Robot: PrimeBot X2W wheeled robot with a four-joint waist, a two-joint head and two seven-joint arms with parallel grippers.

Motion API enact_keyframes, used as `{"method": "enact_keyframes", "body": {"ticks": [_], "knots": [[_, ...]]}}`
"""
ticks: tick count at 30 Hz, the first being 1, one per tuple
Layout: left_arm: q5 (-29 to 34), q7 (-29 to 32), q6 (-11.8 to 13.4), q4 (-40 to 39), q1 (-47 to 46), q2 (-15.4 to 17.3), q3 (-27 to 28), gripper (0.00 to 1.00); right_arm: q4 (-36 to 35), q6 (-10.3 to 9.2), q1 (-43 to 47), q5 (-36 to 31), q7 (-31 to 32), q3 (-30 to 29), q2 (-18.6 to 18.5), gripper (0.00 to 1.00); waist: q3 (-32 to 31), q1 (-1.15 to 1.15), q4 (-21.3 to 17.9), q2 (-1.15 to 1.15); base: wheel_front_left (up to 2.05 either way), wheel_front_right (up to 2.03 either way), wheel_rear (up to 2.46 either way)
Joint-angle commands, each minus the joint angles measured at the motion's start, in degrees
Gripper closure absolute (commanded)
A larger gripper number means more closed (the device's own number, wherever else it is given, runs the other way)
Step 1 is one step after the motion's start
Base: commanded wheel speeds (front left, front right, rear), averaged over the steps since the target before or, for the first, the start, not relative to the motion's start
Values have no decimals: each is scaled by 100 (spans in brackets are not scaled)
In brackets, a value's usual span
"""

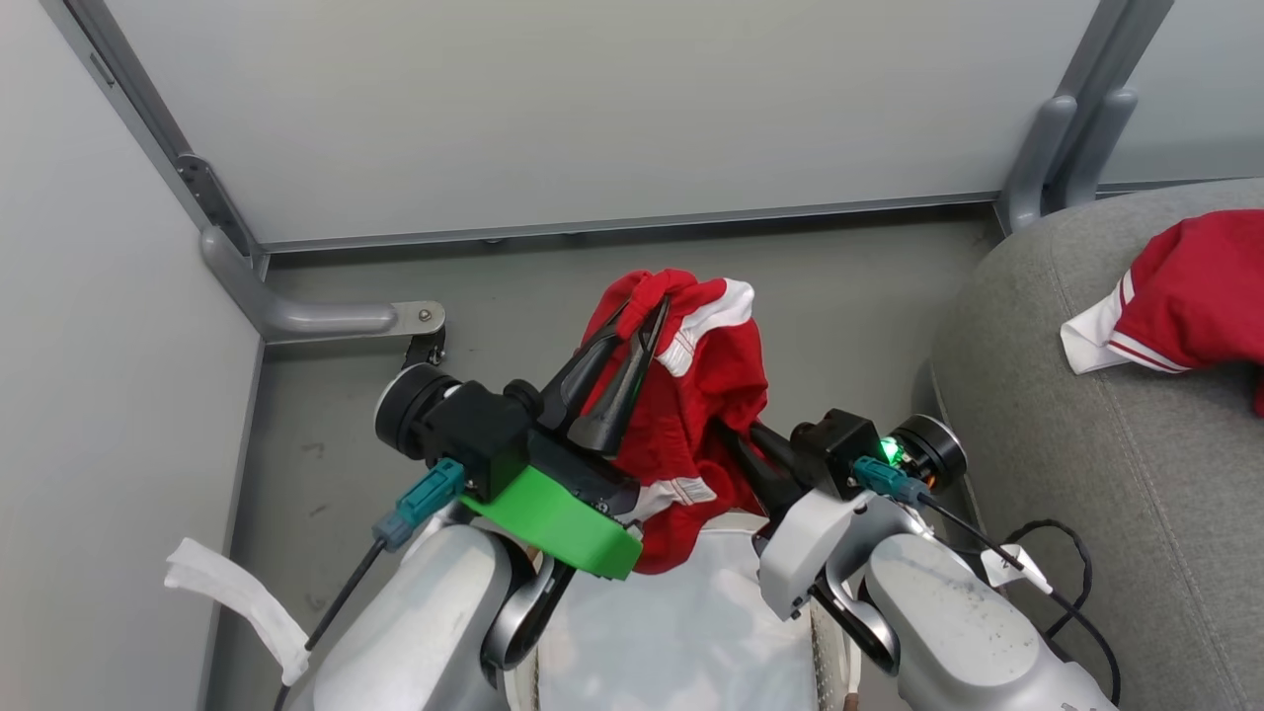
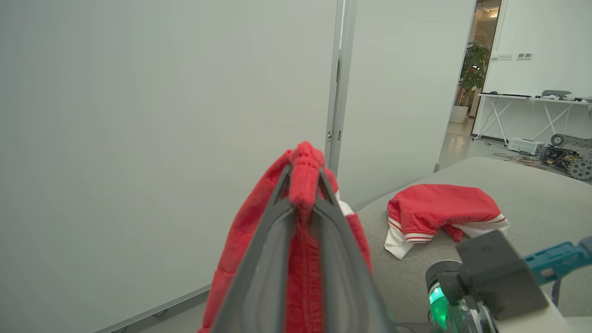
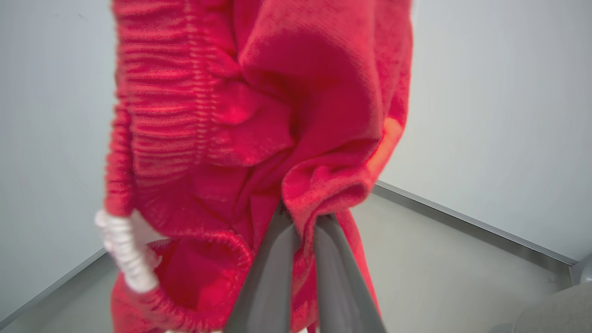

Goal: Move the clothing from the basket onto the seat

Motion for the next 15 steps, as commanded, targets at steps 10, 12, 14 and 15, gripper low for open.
{"method": "enact_keyframes", "body": {"ticks": [10, 12, 14, 15], "knots": [[110, 3, -31, 62, 191, 7, 329, 0, -719, -6, 319, -16, -11, -314, -19, 100, 20, 0, -494, 0, 0, 0, 0], [144, 3, -31, 89, 270, 49, 419, 0, -998, -7, 453, 6, -12, -395, -21, 100, 41, 0, -750, 0, 0, 0, 0], [184, 3, -31, 107, 324, 74, 485, 0, -1202, -6, 578, 2, -12, -455, -19, 100, 58, 0, -1023, 0, 0, 0, 0], [193, 3, -31, 117, 363, 83, 514, 0, -1299, -6, 653, 9, -12, -496, -20, 100, 68, 0, -1182, 0, 0, 0, 0]]}}
